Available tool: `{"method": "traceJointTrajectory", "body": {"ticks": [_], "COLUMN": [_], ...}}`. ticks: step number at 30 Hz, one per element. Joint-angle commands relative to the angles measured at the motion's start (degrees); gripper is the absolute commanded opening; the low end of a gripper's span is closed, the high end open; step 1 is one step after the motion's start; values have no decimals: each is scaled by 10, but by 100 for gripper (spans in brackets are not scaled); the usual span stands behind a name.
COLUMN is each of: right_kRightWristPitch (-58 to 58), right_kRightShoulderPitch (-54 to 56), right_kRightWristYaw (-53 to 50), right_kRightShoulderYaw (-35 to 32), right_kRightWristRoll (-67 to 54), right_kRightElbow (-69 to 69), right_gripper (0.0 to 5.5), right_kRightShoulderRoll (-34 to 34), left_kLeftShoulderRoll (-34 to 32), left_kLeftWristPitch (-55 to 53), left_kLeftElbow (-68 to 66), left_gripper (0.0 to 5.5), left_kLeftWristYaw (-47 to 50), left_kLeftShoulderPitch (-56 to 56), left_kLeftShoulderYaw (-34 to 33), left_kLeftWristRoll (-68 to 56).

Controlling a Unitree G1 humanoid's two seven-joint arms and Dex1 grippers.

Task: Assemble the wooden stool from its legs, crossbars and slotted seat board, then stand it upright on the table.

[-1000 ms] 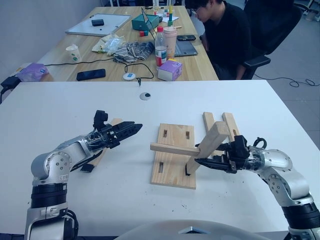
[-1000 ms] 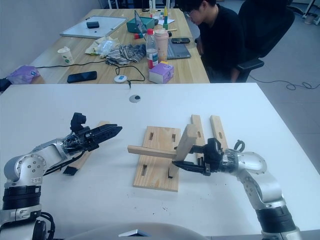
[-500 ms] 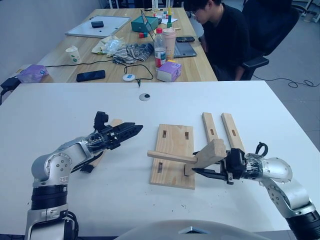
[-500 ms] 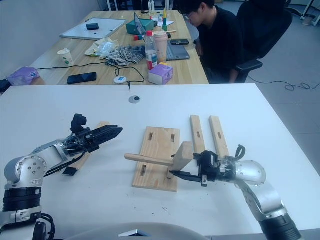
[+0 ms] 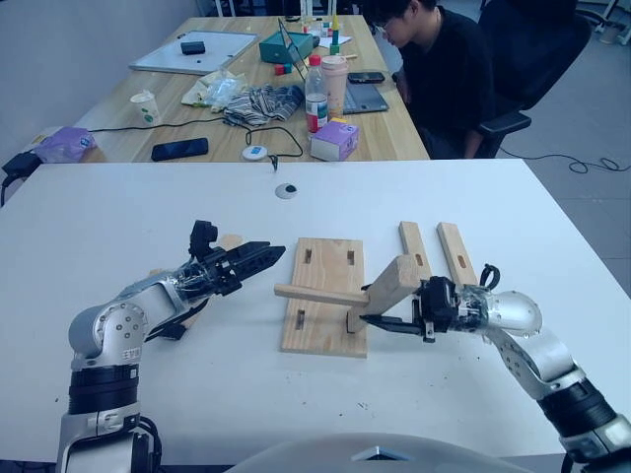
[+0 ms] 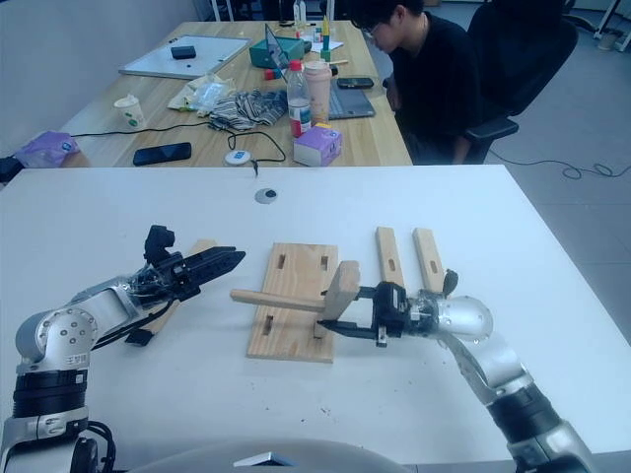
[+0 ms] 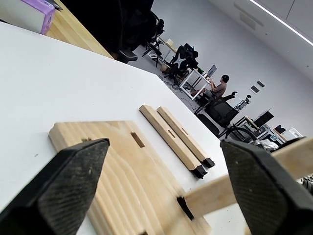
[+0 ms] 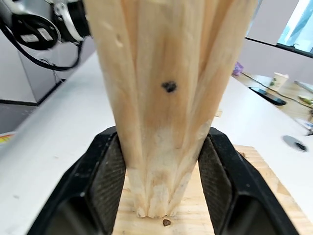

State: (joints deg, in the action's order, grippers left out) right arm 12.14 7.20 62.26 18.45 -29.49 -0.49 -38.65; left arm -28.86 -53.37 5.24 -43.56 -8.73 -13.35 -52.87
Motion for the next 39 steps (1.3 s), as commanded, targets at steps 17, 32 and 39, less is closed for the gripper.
{"method": "traceJointTrajectory", "body": {"ticks": [17,32,39], "right_kRightWristPitch": [-94,-521,-604], "right_kRightShoulderPitch": [79,23,20], "right_kRightWristYaw": [-52,-346,-374], "right_kRightShoulderYaw": [-184,-210,-223], "right_kRightWristRoll": [122,145,139], "right_kRightElbow": [249,55,58], "right_gripper": [426,426,365], "right_kRightShoulderRoll": [-69,33,55], "left_kLeftShoulderRoll": [17,31,38], "left_kLeftWristPitch": [34,48,50], "left_kLeftElbow": [39,37,39], "left_gripper": [415,415,415], "left_kLeftWristYaw": [15,22,31], "left_kLeftShoulderPitch": [60,67,69], "left_kLeftShoulderYaw": [1,6,0], "left_kLeftWristRoll": [24,33,26]}}
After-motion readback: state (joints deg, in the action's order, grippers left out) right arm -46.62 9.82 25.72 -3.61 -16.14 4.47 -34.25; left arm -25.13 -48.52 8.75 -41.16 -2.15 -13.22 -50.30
